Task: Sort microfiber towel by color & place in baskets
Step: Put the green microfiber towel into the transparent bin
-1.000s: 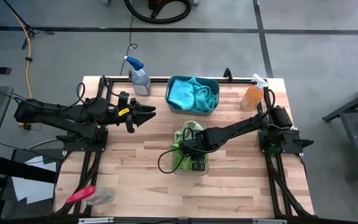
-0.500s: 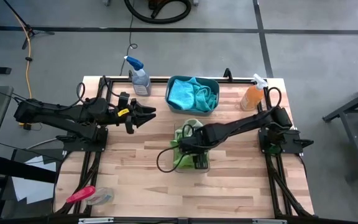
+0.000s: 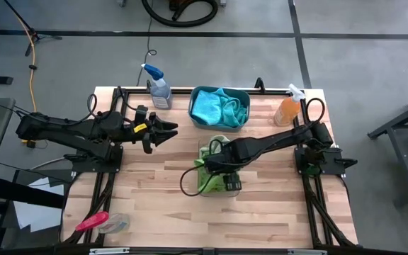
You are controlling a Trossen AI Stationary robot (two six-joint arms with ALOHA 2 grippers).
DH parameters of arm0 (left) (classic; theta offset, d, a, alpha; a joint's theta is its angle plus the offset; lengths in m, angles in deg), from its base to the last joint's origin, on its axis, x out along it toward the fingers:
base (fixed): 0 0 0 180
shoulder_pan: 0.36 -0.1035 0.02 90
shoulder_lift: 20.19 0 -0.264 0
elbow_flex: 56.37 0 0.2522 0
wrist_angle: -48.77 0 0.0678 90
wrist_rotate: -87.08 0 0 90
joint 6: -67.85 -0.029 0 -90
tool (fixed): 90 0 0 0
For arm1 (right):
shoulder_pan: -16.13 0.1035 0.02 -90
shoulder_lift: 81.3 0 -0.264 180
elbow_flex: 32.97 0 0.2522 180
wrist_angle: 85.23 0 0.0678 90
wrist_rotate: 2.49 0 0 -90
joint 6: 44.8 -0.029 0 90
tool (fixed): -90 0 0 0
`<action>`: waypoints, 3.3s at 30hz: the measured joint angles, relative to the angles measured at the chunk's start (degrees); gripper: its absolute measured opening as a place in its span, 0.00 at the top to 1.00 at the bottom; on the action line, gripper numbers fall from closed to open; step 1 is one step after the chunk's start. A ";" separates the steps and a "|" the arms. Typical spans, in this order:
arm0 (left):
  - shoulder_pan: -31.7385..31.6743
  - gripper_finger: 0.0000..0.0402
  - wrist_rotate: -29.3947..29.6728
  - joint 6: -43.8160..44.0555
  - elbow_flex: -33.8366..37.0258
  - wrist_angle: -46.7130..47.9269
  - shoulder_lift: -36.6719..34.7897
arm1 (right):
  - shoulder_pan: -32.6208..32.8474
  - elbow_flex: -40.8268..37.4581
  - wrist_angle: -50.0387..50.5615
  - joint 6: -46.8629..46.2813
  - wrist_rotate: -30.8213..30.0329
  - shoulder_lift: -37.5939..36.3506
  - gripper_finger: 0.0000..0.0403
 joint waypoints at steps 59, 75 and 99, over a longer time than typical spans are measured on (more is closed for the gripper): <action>-0.01 0.51 2.62 -1.05 -0.02 -1.20 -0.02 | 0.29 -35.39 -30.28 -16.18 -5.57 -21.50 0.99; -0.02 0.51 2.64 -1.58 -0.02 -0.99 -0.02 | 0.22 -29.85 -16.00 -15.99 -8.52 -20.98 0.99; -0.01 0.51 2.64 -1.53 -0.02 -1.02 -0.02 | -2.28 -26.52 -29.37 -13.49 -10.56 -19.24 0.99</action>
